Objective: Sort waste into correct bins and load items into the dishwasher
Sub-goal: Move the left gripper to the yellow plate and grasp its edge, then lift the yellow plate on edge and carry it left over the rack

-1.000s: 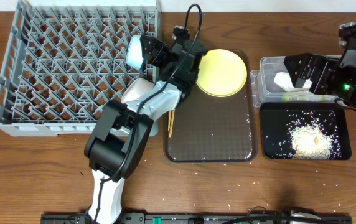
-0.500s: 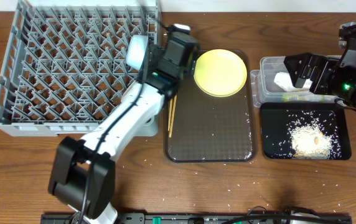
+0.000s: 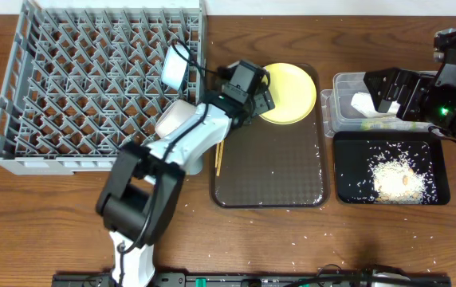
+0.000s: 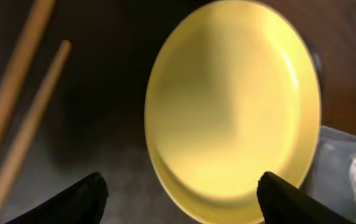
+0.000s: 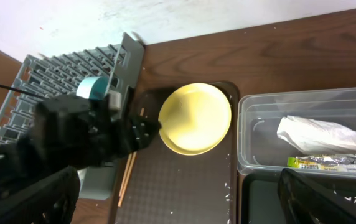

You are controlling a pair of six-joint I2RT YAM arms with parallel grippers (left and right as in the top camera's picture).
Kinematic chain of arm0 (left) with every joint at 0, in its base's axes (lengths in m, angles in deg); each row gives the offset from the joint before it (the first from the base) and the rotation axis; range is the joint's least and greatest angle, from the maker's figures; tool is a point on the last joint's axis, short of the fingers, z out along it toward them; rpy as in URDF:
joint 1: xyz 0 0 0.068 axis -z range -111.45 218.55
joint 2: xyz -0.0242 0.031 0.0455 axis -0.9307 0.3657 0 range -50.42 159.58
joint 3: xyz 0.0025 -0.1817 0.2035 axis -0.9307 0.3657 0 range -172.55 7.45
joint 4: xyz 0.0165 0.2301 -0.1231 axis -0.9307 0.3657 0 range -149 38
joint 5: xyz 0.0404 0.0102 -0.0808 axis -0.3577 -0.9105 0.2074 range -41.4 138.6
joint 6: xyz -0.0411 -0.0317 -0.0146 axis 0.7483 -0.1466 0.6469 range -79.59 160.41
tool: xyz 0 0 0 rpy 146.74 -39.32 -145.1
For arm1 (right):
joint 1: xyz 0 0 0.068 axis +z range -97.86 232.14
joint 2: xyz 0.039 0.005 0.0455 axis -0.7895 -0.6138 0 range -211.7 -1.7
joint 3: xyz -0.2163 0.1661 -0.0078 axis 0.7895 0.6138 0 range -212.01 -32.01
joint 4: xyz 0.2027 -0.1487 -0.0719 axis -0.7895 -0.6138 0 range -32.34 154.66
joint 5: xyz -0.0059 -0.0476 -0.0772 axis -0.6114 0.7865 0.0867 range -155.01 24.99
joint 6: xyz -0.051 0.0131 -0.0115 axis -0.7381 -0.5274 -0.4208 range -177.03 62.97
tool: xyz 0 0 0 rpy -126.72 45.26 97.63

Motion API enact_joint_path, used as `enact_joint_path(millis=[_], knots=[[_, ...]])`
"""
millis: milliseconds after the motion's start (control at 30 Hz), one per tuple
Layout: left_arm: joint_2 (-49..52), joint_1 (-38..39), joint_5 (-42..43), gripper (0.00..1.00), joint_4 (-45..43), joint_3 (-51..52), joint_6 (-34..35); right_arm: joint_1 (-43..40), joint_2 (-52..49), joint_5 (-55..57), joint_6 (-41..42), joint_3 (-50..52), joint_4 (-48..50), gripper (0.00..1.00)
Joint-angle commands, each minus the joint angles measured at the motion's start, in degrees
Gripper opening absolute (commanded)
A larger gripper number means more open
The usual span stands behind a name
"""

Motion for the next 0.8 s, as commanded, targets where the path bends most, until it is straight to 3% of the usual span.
enact_joint_path(millis=[0,667,767], knots=[[3.21,0.33,2.38,0.76,-2.93,-0.26,5.03,-0.68,0.00,-0.44,0.20,-0.72,-0.09,0.99],[13.31,0.57,6.43,0.55,-7.39,-0.15,5.05,-0.68,0.00,-0.44,0.20,-0.72,-0.09,0.99],[15.58,0.48,7.10,0.47,-7.80,-0.15,6.56,-0.68,0.00,-0.44,0.20,-0.72,-0.09,0.99]])
